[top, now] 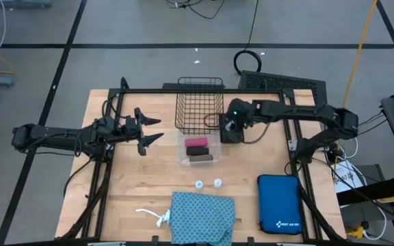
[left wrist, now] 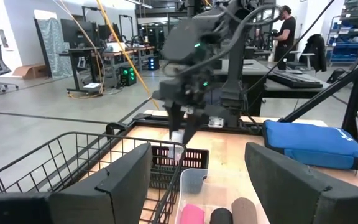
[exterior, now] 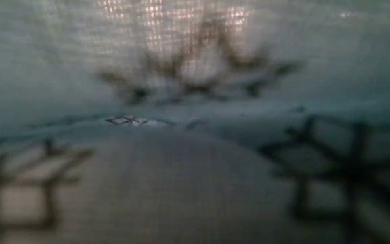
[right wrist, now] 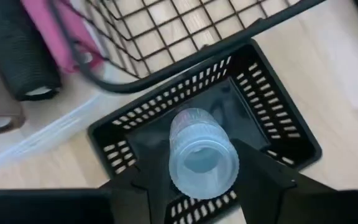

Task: Pick & Place Medicine items
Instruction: Put the right transparent medicine bottle into the black bin

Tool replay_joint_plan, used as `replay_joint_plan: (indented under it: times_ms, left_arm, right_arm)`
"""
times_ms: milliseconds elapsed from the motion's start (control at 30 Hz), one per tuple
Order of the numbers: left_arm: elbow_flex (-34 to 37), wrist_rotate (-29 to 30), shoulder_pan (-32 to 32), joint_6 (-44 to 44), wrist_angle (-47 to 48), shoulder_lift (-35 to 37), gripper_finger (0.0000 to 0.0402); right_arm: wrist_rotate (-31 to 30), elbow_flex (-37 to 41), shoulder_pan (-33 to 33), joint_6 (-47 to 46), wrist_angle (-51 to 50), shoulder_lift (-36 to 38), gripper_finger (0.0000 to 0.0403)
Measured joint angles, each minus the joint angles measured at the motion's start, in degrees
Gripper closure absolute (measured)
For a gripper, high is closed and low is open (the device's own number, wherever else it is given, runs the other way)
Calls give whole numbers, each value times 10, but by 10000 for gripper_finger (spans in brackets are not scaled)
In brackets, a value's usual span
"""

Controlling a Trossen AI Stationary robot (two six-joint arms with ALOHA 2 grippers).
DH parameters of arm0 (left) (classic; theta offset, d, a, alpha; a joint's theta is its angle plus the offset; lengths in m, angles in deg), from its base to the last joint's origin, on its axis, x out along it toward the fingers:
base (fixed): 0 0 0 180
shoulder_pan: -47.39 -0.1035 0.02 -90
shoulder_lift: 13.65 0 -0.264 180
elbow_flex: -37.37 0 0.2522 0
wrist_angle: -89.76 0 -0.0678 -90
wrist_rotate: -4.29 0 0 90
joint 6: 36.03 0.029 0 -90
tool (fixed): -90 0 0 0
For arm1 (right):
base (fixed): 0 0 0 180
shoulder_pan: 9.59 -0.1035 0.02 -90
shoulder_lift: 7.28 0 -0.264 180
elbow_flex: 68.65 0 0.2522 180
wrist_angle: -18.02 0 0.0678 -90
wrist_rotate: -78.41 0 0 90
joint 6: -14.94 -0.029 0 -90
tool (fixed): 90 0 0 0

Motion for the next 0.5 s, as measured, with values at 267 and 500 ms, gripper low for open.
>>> replay_joint_plan:
  times_ms: [267, 500]
  left_arm:
    - [0, 0, 0, 0, 0, 0, 133]
    - [0, 0, 0, 0, 0, 0, 133]
  right_arm:
    - [15, -44, 49, 45, -30, -58, 263]
    - [15, -47, 72, 41, -36, -88, 262]
